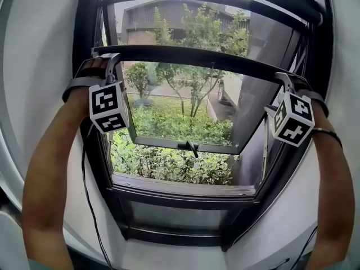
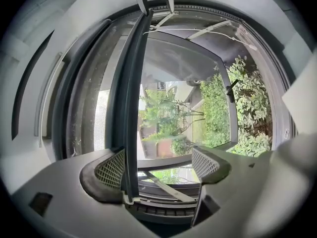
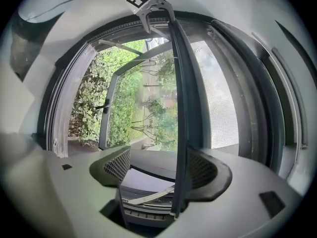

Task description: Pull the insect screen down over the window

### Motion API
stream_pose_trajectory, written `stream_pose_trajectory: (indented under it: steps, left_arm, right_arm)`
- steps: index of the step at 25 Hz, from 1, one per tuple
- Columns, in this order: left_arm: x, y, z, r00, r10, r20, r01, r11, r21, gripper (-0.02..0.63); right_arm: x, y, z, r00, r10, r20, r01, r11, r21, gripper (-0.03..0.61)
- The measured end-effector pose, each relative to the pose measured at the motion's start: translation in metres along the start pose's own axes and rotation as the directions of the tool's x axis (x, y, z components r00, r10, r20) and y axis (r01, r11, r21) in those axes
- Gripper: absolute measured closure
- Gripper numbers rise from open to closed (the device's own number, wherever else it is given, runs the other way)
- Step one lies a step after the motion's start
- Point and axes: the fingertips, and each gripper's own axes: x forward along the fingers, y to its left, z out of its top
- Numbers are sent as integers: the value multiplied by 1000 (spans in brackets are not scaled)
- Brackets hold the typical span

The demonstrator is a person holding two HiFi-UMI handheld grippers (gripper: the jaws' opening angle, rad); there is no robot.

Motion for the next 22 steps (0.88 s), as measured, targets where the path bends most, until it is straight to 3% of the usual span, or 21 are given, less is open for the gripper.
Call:
stream_pose_trajectory:
  steps: [6,15,22]
  left_arm:
    - [-12,-49,1,999,-51,13,51,999,3,181]
    - [-29,-125,-2,980,-201,17,200,980,11,181]
    - [-40,-168,1,970,-243,26,243,970,7,181]
  right_arm:
    - [1,49,0,998,64,9,-63,998,-25,233]
    - [4,119,4,983,180,20,-179,982,-60,233]
    - [6,159,4,975,219,38,-218,975,-38,233]
